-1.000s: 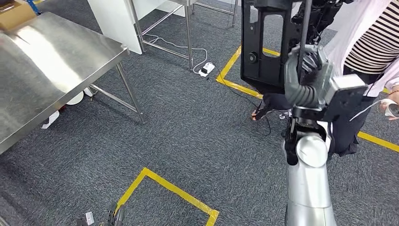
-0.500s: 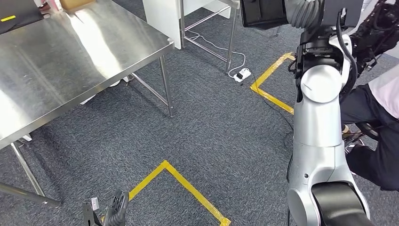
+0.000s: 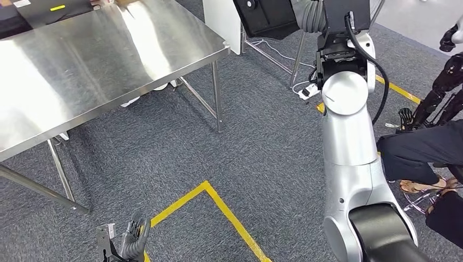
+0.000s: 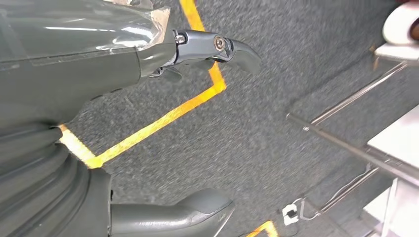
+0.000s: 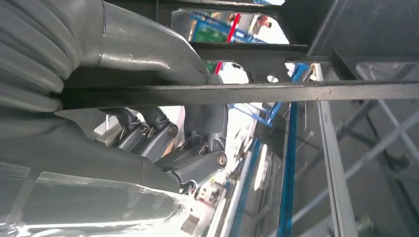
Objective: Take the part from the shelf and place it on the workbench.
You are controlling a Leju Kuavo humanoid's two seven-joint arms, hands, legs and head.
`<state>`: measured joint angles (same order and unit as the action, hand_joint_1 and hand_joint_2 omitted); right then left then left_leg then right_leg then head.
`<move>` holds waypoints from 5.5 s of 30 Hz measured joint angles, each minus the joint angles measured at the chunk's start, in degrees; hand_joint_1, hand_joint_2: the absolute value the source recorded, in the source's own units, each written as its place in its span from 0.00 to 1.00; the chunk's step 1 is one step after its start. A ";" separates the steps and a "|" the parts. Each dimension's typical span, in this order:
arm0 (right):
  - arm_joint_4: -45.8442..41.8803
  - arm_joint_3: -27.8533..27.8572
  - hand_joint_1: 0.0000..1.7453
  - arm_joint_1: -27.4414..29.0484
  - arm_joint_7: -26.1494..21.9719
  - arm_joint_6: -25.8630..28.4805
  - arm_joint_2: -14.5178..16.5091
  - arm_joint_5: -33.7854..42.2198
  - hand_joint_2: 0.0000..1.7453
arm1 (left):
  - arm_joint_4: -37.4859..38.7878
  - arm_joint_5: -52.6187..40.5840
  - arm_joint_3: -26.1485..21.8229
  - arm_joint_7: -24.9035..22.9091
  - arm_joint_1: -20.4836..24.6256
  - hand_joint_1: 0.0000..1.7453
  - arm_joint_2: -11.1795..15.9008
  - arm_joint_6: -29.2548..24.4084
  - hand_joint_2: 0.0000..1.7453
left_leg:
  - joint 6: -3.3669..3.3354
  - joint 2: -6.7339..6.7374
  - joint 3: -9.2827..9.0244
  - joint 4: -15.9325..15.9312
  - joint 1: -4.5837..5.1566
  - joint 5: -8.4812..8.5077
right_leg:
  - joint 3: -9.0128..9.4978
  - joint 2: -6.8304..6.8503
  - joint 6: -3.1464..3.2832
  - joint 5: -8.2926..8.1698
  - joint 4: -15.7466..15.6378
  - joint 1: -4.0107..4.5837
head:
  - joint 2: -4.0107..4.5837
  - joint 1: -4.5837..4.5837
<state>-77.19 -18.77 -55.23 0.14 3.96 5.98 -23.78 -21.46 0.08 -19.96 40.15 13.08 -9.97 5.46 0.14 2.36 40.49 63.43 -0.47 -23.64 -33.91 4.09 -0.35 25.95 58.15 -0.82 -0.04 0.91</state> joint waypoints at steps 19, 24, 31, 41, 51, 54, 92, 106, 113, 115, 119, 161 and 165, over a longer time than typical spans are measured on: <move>6.44 2.43 1.00 -0.67 -1.40 0.27 0.43 0.72 1.00 | -4.94 2.79 0.29 0.15 -1.73 0.00 0.13 0.13 1.00 | -1.18 -10.16 -2.51 -4.88 -0.09 1.19 | -1.52 -6.36 -2.03 -0.65 0.87 -0.33 | -0.02 -0.99; 8.64 2.55 1.00 -2.28 0.72 0.13 1.86 -2.98 1.00 | -7.13 2.19 -0.71 0.18 -2.93 0.00 0.57 0.24 1.00 | 0.17 -3.54 1.64 3.86 0.19 -3.87 | -1.25 -3.79 -0.01 -0.87 0.49 -0.49 | -0.02 0.04; 12.39 2.80 1.00 -2.98 1.46 0.36 1.68 -6.14 1.00 | -8.74 0.68 -1.15 0.18 -3.68 0.00 0.61 0.89 1.00 | -0.72 0.59 -1.22 -0.85 0.41 -0.75 | -0.98 0.58 0.33 -0.39 0.53 0.51 | -0.02 0.20; 15.87 4.90 1.00 -3.48 1.42 1.03 -2.00 -7.97 1.00 | -9.57 -2.62 -1.05 -1.49 -3.68 0.00 0.42 -0.07 1.00 | -3.05 -4.40 -3.61 -5.62 0.15 1.08 | -7.71 -3.72 -0.96 6.10 15.46 0.45 | -0.02 -0.69; 17.16 5.55 1.00 -3.00 -1.43 0.95 -4.25 -7.13 1.00 | -9.57 -3.55 -0.60 -1.54 -4.05 0.00 0.28 -0.09 1.00 | -1.06 -9.11 -2.54 -4.66 0.03 0.73 | -1.50 -5.74 -1.34 -0.95 0.72 -0.37 | -0.02 -0.76; 16.91 5.58 1.00 -2.59 -2.16 0.85 -4.65 -6.85 1.00 | -9.57 -3.79 -0.25 -1.52 -3.94 0.00 0.31 -0.19 1.00 | -0.30 -4.46 0.59 1.72 0.13 -2.95 | -1.29 -5.15 -0.19 -1.11 0.47 -0.58 | -0.02 -0.16; 16.75 5.57 1.00 0.04 -6.55 2.19 -8.47 -6.76 1.00 | -7.25 -3.19 3.60 -1.43 -1.99 0.00 2.32 -0.96 1.00 | -2.37 -4.09 -4.03 -4.83 0.25 -0.39 | -2.69 -3.97 -3.42 -1.16 1.39 -0.73 | -0.02 -0.66; 18.27 5.53 1.00 -0.36 -7.88 2.64 -8.51 -5.99 1.00 | -5.45 -2.86 5.38 -1.13 -1.44 0.00 3.34 -1.54 1.00 | -1.74 -2.45 0.65 0.12 0.21 0.82 | 0.07 -4.11 0.26 0.20 0.35 0.23 | -0.02 0.10; 18.40 5.51 1.00 -0.52 -8.27 3.11 -9.17 -5.85 1.00 | -4.97 -2.39 6.40 -0.96 -0.65 0.00 3.64 -1.92 1.00 | -3.18 -2.50 -3.96 -6.67 0.50 1.41 | -0.69 -3.90 -1.06 2.15 2.59 0.53 | -0.02 0.01; 18.39 5.50 1.00 -0.48 -8.30 3.15 -9.55 -5.83 1.00 | -4.84 -2.12 6.67 -0.91 -0.38 0.00 3.60 -1.91 1.00 | -3.47 -2.65 -4.57 -7.17 0.32 1.36 | -4.54 -4.04 -1.06 4.31 9.42 0.34 | -0.02 -0.17; 18.40 5.51 1.00 0.20 -8.23 3.20 -10.09 -5.97 1.00 | -4.48 -1.69 7.24 -0.91 -0.39 0.00 3.47 -1.90 1.00 | -3.15 -3.15 -5.03 -6.71 0.10 0.47 | -8.98 -4.06 -2.82 2.85 13.17 -0.51 | -0.02 -0.35; 22.86 5.62 1.00 -4.35 -3.63 4.11 -14.20 -12.02 1.00 | -2.72 -1.13 11.09 -2.39 1.72 0.00 4.31 -2.10 1.00 | -0.56 -3.07 -3.89 -0.03 0.26 -5.35 | -2.38 -4.25 -0.45 -2.84 -0.39 -0.81 | -0.02 -0.01; 23.59 5.60 1.00 -3.86 -3.73 4.17 -14.43 -12.40 1.00 | -2.54 -1.31 11.42 -2.34 1.24 0.00 4.34 -2.03 1.00 | 0.04 -2.64 3.76 10.76 -0.13 -6.98 | -1.12 -4.44 0.07 -1.60 -0.37 -0.64 | -0.02 0.29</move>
<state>-53.59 -13.17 -59.09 -3.59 8.13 -8.45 -36.18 -24.00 -1.23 -8.54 37.80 14.33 -5.63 3.43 0.18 -0.28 44.25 74.18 -0.59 -30.62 -35.03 -0.35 -0.28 24.35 57.78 -1.46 -0.07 1.20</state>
